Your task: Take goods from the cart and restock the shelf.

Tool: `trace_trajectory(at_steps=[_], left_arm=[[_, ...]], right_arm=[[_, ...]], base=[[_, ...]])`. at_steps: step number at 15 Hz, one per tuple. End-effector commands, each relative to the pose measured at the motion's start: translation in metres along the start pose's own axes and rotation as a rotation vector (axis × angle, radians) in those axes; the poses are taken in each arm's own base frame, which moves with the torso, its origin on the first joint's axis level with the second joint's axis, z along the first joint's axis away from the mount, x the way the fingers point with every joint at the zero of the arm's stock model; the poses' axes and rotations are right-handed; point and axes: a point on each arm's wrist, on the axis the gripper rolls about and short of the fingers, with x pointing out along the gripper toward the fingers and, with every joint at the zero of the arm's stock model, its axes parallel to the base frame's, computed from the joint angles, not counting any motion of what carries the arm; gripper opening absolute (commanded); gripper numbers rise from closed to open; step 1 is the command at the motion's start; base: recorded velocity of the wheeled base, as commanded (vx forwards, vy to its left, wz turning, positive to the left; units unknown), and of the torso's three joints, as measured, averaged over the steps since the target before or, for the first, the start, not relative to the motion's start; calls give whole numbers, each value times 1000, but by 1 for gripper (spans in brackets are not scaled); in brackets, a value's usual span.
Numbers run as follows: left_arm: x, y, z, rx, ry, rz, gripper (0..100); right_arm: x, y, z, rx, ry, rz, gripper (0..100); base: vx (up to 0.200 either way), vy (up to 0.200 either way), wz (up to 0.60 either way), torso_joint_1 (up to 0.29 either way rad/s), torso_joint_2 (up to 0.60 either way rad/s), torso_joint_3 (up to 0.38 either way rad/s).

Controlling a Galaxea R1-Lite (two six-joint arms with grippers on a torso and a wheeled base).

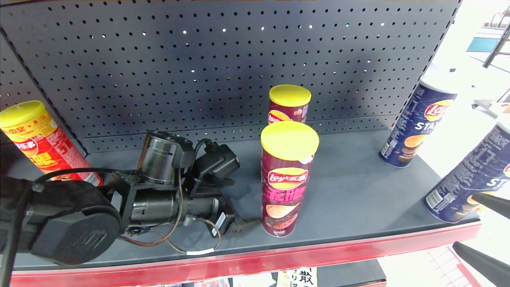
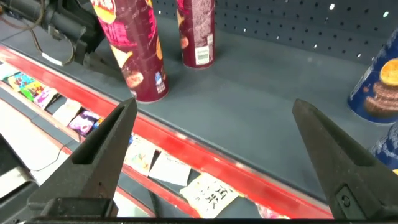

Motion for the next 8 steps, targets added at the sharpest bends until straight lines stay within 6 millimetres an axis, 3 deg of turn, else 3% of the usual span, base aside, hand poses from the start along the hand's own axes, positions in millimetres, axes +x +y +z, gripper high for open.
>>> trace_trajectory(at_steps=[1,4,5,6,8], left_arm=[[-15,1,5,2,-27,44,100],[-58,10,8,-13,-82,195,100],[-93,9,4,-33,-114,327,100],[-103,7,2,-38,-123,363,100],[-148,-12,-17,-45,-164,492,100]], right_arm=[[-2,1,-5,1,8,2,100],[-7,1,-15,3,21,-50,100],[-12,0,-20,4,27,-129,100],[-13,-1,-22,4,28,-162,100],[-17,-3,-25,0,29,-247,100]], base=[[0,0,0,0,0,0],[0,0,0,0,0,0],[0,0,0,0,0,0],[0,0,0,0,0,0],[0,0,0,0,0,0]])
